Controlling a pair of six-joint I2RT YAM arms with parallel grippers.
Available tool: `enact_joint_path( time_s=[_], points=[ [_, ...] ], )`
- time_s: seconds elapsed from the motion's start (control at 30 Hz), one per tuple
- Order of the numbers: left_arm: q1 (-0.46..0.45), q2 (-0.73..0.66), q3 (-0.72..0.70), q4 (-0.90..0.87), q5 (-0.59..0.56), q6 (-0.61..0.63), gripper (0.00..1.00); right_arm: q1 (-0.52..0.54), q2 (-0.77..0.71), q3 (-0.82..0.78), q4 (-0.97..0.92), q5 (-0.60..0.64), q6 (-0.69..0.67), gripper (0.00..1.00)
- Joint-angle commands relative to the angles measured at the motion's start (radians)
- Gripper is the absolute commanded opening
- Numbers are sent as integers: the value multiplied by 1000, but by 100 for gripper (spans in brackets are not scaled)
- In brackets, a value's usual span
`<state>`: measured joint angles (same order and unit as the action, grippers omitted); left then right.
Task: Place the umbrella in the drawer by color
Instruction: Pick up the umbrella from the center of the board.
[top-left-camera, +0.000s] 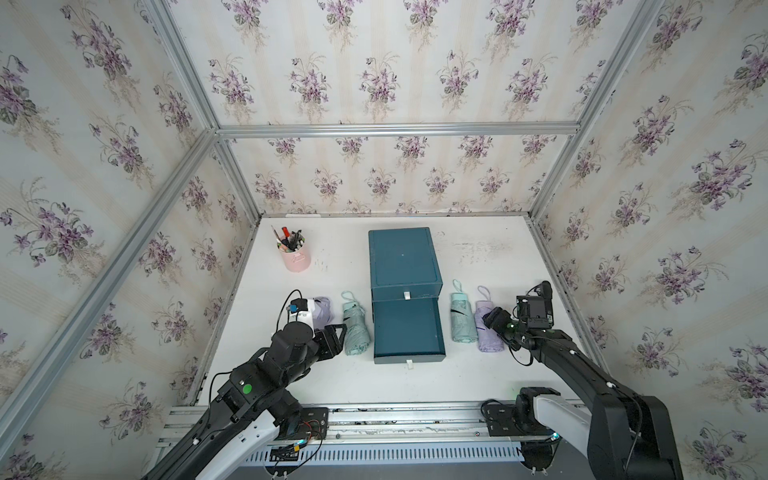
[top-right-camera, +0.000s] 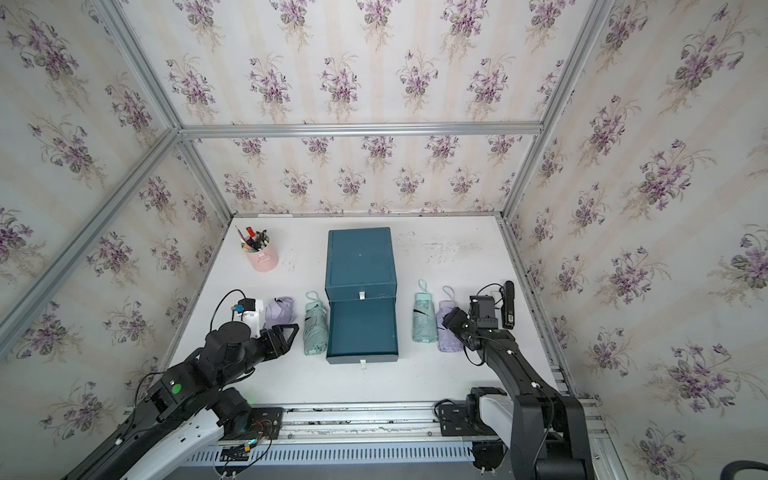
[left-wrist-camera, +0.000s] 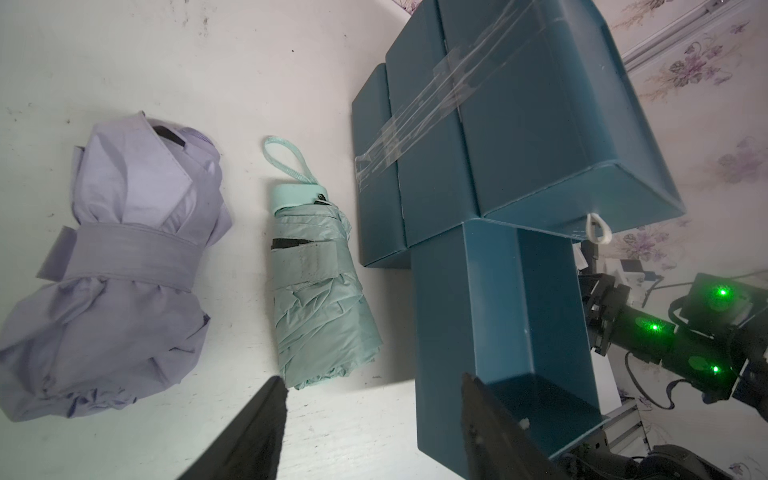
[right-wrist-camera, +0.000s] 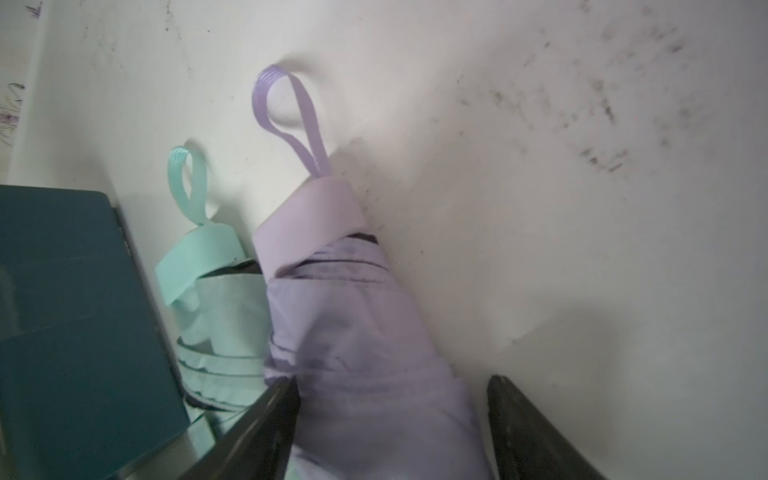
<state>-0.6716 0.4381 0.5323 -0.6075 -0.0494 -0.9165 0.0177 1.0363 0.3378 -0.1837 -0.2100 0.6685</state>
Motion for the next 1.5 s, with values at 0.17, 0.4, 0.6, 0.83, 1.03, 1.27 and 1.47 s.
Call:
enact_joint_path(
  time_s=[0.17, 0.4, 0.6, 0.83, 1.03, 1.27, 1.47],
  points=[
    [1, 153, 147, 68, 200, 188, 70, 8, -118, -38, -115, -139, 48, 72],
    [1, 214, 236, 37, 229, 256, 70, 8, -140, -35, -138, -126, 43, 41],
    [1, 218, 235, 5, 233, 265, 69, 8, -160, -36, -145, -134, 30, 8],
    [1, 216, 249, 5, 252, 273, 71, 10, -209, 52, -250, -75, -24, 0],
    [1, 229, 313, 9, 293, 318, 74, 58, -347, 276, -423, 47, -59, 0],
    [1, 199, 324, 123, 397, 325, 83, 198, -406, 512, -347, -146, -40, 0],
    [1, 210, 286, 309, 557, 288, 91, 593, -314, 587, -184, -120, 15, 0]
  ],
)
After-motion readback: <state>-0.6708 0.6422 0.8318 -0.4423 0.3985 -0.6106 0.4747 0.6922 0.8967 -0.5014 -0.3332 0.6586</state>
